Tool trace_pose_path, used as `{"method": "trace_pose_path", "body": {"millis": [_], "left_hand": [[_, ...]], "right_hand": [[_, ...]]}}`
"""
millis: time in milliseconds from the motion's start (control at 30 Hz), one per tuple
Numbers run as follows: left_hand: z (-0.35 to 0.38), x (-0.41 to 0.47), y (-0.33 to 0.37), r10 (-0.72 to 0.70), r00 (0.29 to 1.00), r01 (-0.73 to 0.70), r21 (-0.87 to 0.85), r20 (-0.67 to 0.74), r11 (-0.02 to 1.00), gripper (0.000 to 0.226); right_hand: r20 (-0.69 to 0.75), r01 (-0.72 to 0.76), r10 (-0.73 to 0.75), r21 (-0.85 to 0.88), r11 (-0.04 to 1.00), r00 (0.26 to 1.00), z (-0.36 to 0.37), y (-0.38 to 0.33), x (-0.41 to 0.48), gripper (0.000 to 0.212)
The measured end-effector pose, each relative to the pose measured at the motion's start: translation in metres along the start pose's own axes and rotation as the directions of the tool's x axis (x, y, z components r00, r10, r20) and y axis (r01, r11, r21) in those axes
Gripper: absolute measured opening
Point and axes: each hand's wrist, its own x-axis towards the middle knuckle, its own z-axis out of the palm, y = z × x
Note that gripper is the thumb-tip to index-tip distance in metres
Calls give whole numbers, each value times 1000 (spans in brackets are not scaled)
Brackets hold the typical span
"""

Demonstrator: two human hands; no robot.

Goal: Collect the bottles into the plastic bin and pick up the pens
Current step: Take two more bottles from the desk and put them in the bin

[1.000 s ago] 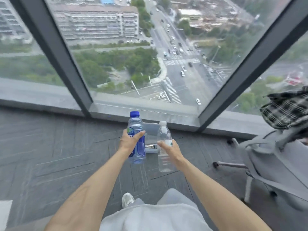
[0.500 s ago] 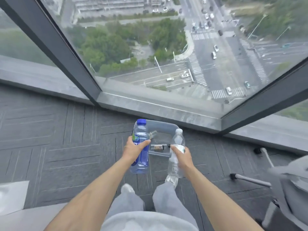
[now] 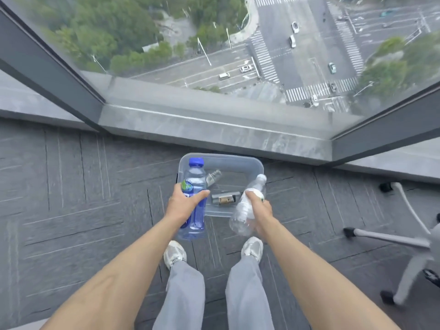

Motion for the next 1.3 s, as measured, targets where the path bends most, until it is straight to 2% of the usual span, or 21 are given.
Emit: {"method": "trace_pose_path", "body": {"millis": [167,367,500,700,800,933,1200,1300], "left_hand": [[4,26,-33,-54,999,54,27,-1,998,63],[9,39,-48,-75,997,75,45,2,996,63],[11,41,-45,-71,997,71,28,11,997,66],[23,46,-32,-20,1000,20,29,11,999,73],[34,48,-25,-16,1000,16,44,5,999,83],[55,55,-23,-31,999,30,30,38,999,84],[108,80,-13,-50,995,48,33,84,998,72],[128,88,-5,-21,996,15,64,88,998,82]], "right_hand": [[-25,42,-42,31,999,999,27,1,34,78],[-91,150,-155,-59,987,984,25,20,43,49],[-69,188,-207,-211,959,976,18,38,42,38],[-41,206,-223,-258,944,974,13,33,40,34],[18,219,-223,-277,936,975,12,29,37,31],[87,258,-243,-339,905,966,8,28,38,29],[43,247,-245,-269,931,969,-12,29,56,22],[24,236,-237,-251,939,971,-24,31,63,20]]}}
